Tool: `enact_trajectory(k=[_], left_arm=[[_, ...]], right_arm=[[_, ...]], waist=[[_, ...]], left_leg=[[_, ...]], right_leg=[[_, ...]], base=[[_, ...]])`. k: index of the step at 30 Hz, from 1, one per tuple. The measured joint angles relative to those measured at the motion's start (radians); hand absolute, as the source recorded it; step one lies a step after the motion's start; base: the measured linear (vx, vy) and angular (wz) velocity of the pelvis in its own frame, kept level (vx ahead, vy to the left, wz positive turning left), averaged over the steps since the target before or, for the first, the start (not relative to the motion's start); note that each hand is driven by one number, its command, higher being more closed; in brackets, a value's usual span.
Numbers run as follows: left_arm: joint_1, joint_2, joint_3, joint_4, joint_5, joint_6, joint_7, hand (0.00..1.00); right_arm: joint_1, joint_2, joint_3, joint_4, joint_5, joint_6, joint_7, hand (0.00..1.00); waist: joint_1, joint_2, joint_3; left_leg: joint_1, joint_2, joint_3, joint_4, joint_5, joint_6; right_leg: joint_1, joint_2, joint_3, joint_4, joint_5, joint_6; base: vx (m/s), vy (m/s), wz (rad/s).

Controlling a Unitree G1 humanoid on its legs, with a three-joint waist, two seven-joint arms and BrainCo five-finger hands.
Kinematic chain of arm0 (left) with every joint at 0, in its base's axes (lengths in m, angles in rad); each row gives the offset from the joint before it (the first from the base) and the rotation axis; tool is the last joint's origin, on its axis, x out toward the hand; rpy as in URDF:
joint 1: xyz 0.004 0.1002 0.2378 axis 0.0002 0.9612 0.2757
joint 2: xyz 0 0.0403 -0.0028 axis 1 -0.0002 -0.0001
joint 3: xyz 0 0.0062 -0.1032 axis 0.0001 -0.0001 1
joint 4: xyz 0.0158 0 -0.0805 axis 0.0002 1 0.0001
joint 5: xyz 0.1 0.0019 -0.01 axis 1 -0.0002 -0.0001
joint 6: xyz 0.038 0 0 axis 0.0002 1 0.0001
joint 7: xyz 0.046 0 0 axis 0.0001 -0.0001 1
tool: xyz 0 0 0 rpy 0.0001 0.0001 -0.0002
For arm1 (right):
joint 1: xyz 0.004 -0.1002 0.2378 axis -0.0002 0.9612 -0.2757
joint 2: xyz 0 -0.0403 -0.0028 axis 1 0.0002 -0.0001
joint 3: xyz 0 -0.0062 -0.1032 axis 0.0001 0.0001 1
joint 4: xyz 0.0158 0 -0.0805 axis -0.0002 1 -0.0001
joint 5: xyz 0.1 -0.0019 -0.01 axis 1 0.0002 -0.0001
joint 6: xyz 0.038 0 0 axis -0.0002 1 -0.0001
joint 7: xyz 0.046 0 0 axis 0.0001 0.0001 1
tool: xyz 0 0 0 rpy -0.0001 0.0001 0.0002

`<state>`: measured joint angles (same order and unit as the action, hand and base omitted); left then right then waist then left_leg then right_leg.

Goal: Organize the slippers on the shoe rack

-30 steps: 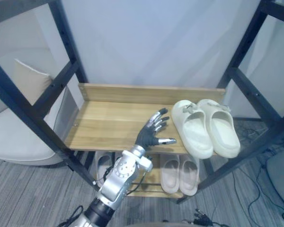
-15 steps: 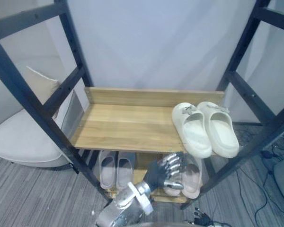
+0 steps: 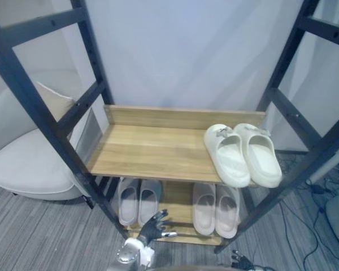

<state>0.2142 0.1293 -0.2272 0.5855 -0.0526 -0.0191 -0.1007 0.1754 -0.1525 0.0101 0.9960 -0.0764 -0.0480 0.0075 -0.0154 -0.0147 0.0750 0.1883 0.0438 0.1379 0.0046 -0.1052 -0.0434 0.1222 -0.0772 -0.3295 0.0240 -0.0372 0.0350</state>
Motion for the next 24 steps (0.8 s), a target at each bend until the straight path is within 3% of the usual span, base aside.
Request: enact_trajectory(k=[9, 21, 22, 24], left_arm=[[-0.016, -0.028, 0.21, 0.197, 0.1, 0.0, 0.127, 0.0], [-0.036, -0.056, 0.291, 0.254, 0.11, -0.003, 0.187, 0.0], [-0.036, -0.062, 0.295, 0.254, 0.11, -0.004, 0.187, 0.0], [-0.042, -0.079, 0.314, 0.253, 0.108, -0.005, 0.188, 0.0]], right_arm=[[0.002, 0.017, -0.042, -0.002, 0.0, 0.001, -0.014, 0.0], [-0.01, 0.023, -0.038, -0.006, -0.001, 0.002, -0.027, 0.0], [-0.017, 0.022, -0.036, -0.008, -0.002, 0.002, -0.027, 0.0], [-0.037, 0.019, -0.032, -0.016, -0.002, 0.003, -0.028, 0.0]], waist=[[0.004, 0.0, 0.01], [0.011, 0.002, 0.031], [0.013, 0.002, 0.031], [0.018, 0.001, 0.042]], left_leg=[[-0.01, 0.004, 0.002, -0.003, -0.003, -0.005], [-0.002, 0.002, 0.023, -0.006, -0.01, -0.007], [-0.011, 0.002, 0.024, -0.003, -0.011, -0.007], [-0.036, -0.008, 0.023, 0.01, -0.013, -0.003]], right_leg=[[0.0, 0.012, 0.002, -0.012, 0.005, -0.009], [-0.013, 0.017, 0.031, -0.012, 0.008, -0.009], [-0.029, 0.013, 0.033, 0.004, 0.005, -0.01], [-0.125, -0.028, 0.05, 0.188, -0.068, -0.001]], base=[[0.05, 0.003, -0.01], [-0.01, 0.013, -0.07], [-0.02, 0.019, -0.1], [-0.03, 0.015, 0.0]])
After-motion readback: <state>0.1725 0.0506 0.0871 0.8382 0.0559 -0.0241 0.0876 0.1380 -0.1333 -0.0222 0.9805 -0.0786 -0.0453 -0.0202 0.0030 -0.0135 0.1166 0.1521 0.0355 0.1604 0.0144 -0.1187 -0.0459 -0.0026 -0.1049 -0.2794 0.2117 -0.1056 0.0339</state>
